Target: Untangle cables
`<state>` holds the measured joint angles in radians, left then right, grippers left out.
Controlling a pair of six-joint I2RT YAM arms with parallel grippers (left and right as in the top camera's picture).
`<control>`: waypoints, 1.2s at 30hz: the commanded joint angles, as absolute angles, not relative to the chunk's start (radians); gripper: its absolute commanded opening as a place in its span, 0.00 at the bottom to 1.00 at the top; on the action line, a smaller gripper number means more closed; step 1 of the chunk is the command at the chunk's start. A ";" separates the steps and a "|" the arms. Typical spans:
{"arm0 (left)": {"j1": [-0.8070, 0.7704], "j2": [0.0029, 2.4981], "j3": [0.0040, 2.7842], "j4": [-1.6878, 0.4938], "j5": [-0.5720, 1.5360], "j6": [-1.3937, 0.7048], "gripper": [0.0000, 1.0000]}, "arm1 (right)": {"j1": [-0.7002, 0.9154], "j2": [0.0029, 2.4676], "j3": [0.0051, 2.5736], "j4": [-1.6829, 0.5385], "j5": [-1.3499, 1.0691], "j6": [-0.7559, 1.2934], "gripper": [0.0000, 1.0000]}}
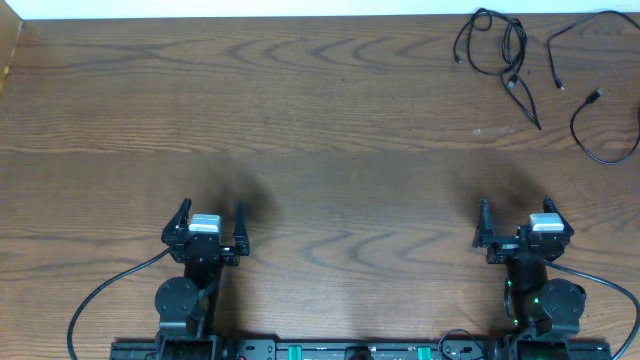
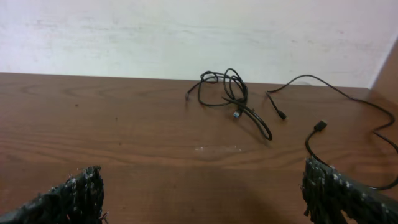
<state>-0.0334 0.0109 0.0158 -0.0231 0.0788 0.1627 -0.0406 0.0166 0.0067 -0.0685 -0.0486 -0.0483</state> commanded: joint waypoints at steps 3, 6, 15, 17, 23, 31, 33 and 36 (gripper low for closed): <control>-0.027 0.006 0.004 -0.066 0.085 0.179 0.88 | -0.036 0.005 0.005 -0.072 -0.051 -0.061 0.99; -0.027 0.006 0.004 -0.066 0.085 0.179 0.88 | -0.036 0.005 0.005 -0.072 -0.052 -0.061 0.99; -0.027 0.006 0.004 -0.065 0.085 0.179 0.88 | -0.036 0.005 0.005 -0.072 -0.052 -0.061 0.99; -0.027 0.006 0.004 -0.066 0.085 0.179 0.88 | -0.036 0.005 0.005 -0.072 -0.051 -0.061 0.99; -0.027 0.006 0.004 -0.066 0.085 0.179 0.88 | -0.036 0.005 0.005 -0.072 -0.051 -0.061 0.99; -0.027 0.006 0.004 -0.066 0.085 0.179 0.88 | -0.036 0.005 0.005 -0.072 -0.051 -0.061 0.99; -0.027 0.006 0.004 -0.066 0.085 0.179 0.88 | -0.036 0.005 0.005 -0.072 -0.051 -0.061 0.99; -0.027 0.006 0.004 -0.066 0.085 0.179 0.88 | -0.036 0.005 0.005 -0.072 -0.051 -0.061 0.99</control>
